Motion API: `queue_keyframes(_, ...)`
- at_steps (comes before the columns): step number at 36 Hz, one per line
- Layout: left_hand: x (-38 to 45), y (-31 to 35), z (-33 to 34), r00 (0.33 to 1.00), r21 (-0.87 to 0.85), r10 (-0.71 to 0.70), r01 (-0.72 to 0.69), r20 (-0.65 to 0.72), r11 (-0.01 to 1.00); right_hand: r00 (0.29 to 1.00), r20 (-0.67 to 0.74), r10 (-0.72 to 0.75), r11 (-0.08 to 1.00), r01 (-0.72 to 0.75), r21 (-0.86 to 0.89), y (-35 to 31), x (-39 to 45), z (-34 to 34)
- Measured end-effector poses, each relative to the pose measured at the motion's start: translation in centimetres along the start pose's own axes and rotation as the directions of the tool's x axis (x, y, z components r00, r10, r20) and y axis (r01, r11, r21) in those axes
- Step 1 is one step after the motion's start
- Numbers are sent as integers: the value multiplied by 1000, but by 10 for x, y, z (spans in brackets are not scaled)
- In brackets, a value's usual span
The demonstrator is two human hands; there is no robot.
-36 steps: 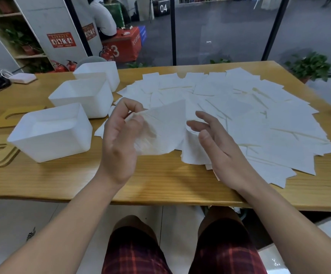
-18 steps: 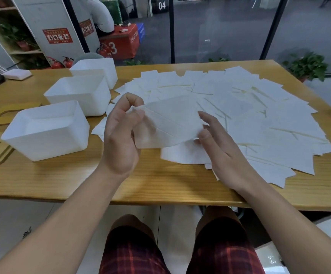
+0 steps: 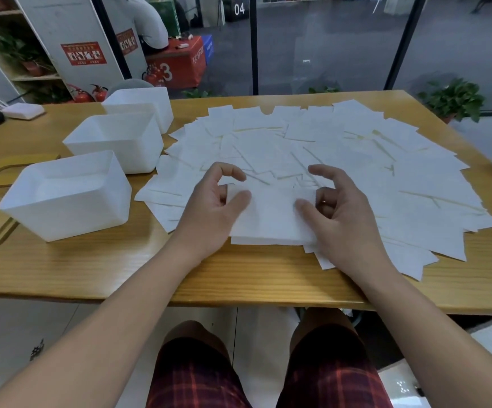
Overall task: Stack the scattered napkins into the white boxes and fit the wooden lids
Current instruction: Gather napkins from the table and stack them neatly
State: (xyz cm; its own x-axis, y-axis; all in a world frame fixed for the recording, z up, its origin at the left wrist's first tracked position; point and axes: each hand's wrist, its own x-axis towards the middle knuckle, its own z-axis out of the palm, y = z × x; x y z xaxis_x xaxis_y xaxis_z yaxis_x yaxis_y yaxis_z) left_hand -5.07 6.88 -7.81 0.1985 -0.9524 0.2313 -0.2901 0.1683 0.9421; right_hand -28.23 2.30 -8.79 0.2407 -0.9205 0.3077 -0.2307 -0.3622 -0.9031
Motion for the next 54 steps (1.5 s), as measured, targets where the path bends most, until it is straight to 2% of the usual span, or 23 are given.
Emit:
queue_keyframes(4, 5, -10, -4, 999, 227, -4, 14, -41, 974, 997, -71, 7, 987, -19, -162, 12, 2, 3)
queue_keyframes(9, 0, -17, -5, 999, 382, 31, -17, -28, 924, 995, -103, 19, 972, -43, -231, 15, 3, 6)
queue_keyframes(20, -3, -23, -1, 995, 539, 103, -82, -10, 838, 997, -75, 7, 947, -31, -320, 13, 4, 10)
queue_keyframes(23, -2, -25, -1, 990, 584, 139, -117, 7, 803, 995, -81, -66, 926, 30, -376, 14, 4, 12)
queue_keyframes(26, 4, -24, -6, 983, 625, 185, -156, 19, 765, 979, -63, -194, 832, 130, -539, 14, 2, 10)
queue_keyframes(29, 18, -20, -16, 981, 612, 193, -157, 7, 775, 957, -43, -286, 758, 199, -621, 9, 8, 2)
queue_keyframes(32, 39, -19, -23, 982, 607, 184, -169, 38, 776, 948, 20, -316, 749, 263, -608, 3, 32, -4)
queue_keyframes(38, 90, -32, -16, 970, 635, 218, -234, 105, 736, 955, 188, -228, 722, 295, -626, 17, 101, 9)
queue_keyframes(42, 121, -38, -8, 972, 668, 183, -233, 145, 707, 950, 240, -200, 736, 308, -603, 24, 129, 20)
queue_keyframes(45, 130, -44, -4, 970, 677, 186, -241, 155, 695, 958, 194, -211, 789, 284, -545, 34, 131, 22)
queue_keyframes(48, 128, -51, -1, 963, 689, 210, -268, 170, 673, 981, 126, -147, 857, 190, -478, 44, 129, 19)
queue_keyframes(51, 129, -52, 2, 955, 693, 243, -290, 169, 659, 994, 47, -100, 886, 111, -451, 47, 134, 16)
queue_keyframes(54, 129, -47, 2, 947, 660, 291, -305, 135, 687, 998, 31, -55, 906, 63, -419, 44, 139, 19)
